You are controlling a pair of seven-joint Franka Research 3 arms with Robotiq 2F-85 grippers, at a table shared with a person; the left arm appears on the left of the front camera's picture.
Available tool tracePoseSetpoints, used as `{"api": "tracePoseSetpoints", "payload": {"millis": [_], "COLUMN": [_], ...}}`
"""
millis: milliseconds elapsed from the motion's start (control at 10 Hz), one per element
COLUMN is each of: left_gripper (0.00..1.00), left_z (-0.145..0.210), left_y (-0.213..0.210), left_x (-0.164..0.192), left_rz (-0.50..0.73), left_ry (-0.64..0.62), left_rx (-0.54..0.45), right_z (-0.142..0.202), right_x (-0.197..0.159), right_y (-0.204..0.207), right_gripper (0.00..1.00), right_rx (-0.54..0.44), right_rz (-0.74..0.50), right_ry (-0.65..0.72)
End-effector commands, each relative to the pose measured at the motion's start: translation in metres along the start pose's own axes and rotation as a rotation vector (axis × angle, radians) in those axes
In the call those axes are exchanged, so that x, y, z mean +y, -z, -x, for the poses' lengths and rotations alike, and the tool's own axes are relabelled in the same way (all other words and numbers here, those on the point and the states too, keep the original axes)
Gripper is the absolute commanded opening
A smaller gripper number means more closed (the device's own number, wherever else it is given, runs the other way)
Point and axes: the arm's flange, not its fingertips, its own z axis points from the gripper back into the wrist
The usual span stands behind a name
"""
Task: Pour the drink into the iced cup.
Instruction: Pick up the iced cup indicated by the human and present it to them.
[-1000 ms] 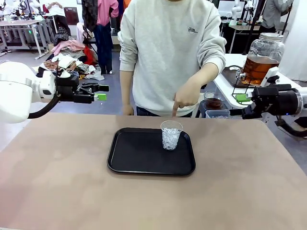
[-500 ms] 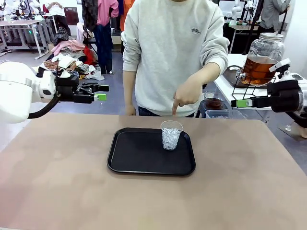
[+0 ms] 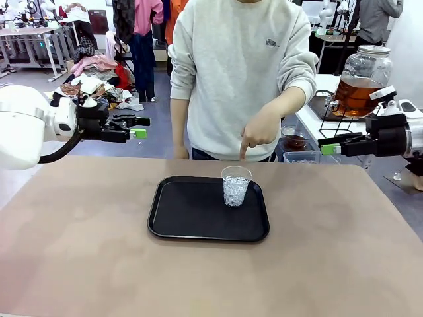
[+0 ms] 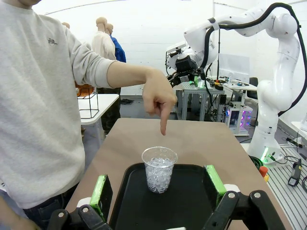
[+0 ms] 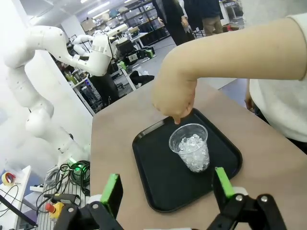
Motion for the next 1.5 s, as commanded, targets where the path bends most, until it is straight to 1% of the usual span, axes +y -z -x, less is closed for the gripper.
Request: {"api": "tracePoseSetpoints", "payload": {"millis": [0, 300, 400, 700, 900, 1100, 1200, 1400], "left_gripper": [1.00, 1.00, 1.00, 1.00, 1.00, 1.00, 1.00, 1.00], "left_z": [-0.002, -0.002, -0.002, -0.002, -0.002, -0.002, -0.002, -0.002], "left_y": [0.001, 0.001, 0.001, 0.001, 0.001, 0.001, 0.001, 0.001], "left_x": [0.001, 0.001, 0.001, 0.001, 0.001, 0.001, 0.001, 0.001], "left_rz": [-0.010, -0.010, -0.010, -0.010, -0.010, -0.010, -0.010, -0.010], "left_ry": [0.002, 0.002, 0.002, 0.002, 0.002, 0.002, 0.002, 0.002], "left_rx": [-0.008, -0.008, -0.008, -0.008, -0.008, -0.008, -0.008, -0.008], "right_z": [-0.001, 0.000, 0.004, 0.028, 0.043, 0.054, 0.056, 0.056], "right_x": [0.001, 0.000, -0.009, -0.036, -0.047, -0.066, -0.073, -0.075], "right_y": [-0.001, 0.000, 0.011, 0.045, 0.067, 0.091, 0.100, 0.102], "right_gripper": [1.00, 1.00, 1.00, 1.00, 1.00, 1.00, 1.00, 1.00], "right_rx": [-0.010, -0.001, -0.025, -0.005, -0.012, 0.004, 0.015, 0.018], "right_rz": [-0.012, -0.003, -0.016, -0.041, -0.027, -0.013, -0.018, -0.027], "right_ry": [0.002, 0.000, -0.131, -0.357, -0.456, -0.516, -0.513, -0.495]}}
